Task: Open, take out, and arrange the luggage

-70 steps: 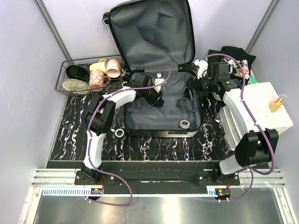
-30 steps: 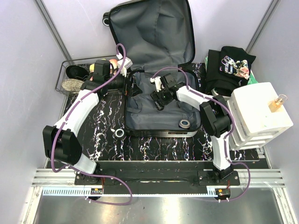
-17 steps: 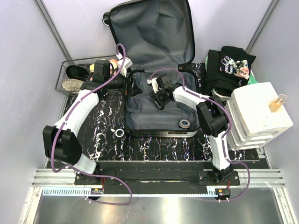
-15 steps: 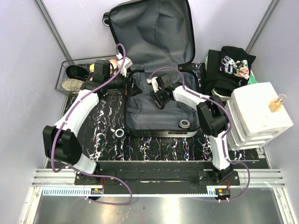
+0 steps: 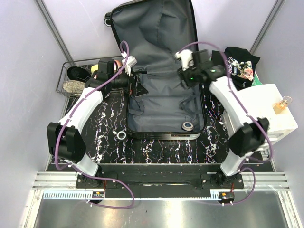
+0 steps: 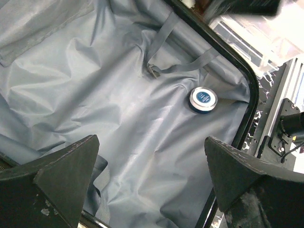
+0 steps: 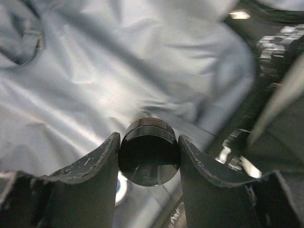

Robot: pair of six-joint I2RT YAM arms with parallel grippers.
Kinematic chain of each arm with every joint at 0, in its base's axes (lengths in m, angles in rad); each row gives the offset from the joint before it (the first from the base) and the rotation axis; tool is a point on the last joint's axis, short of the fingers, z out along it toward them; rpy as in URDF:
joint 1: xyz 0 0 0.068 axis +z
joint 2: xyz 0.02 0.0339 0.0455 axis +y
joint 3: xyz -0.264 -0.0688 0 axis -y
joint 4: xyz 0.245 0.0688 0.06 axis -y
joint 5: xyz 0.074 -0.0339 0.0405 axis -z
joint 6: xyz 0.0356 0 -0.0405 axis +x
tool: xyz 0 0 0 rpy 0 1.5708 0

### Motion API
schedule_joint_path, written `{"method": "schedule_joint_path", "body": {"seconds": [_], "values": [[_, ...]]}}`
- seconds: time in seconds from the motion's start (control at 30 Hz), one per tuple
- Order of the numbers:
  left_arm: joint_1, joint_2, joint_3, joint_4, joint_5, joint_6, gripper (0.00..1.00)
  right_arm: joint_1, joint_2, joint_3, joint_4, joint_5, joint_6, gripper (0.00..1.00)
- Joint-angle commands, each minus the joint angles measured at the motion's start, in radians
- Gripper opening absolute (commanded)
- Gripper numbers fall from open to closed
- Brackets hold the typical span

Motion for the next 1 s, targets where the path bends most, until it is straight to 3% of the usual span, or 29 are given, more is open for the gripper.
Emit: {"method": "schedule_joint_path", "body": {"seconds": [0.0, 0.27, 0.43, 0.63, 0.97], "values": [[-0.022, 0.002, 0.027, 0.056, 0.049, -0.017, 0.99, -0.147, -0.197, 0.009, -0.087, 0.112, -0.071, 0.28], [-0.048, 0.031, 0.054, 0.061, 0.068, -0.006, 0.99, -0.395, -0.355, -0.017, -0.170, 0.247, -0.185, 0.23], [-0.071, 0.060, 0.090, 0.061, 0.079, -0.011, 0.99, -0.602, -0.383, -0.054, -0.165, 0.200, -0.252, 0.23], [-0.085, 0.093, 0.122, 0.045, 0.090, -0.023, 0.99, -0.685, -0.344, -0.062, -0.152, 0.172, -0.321, 0.22], [-0.085, 0.105, 0.194, -0.120, 0.067, 0.081, 0.99, -0.817, -0.258, -0.059, -0.086, 0.095, -0.435, 0.22]]}}
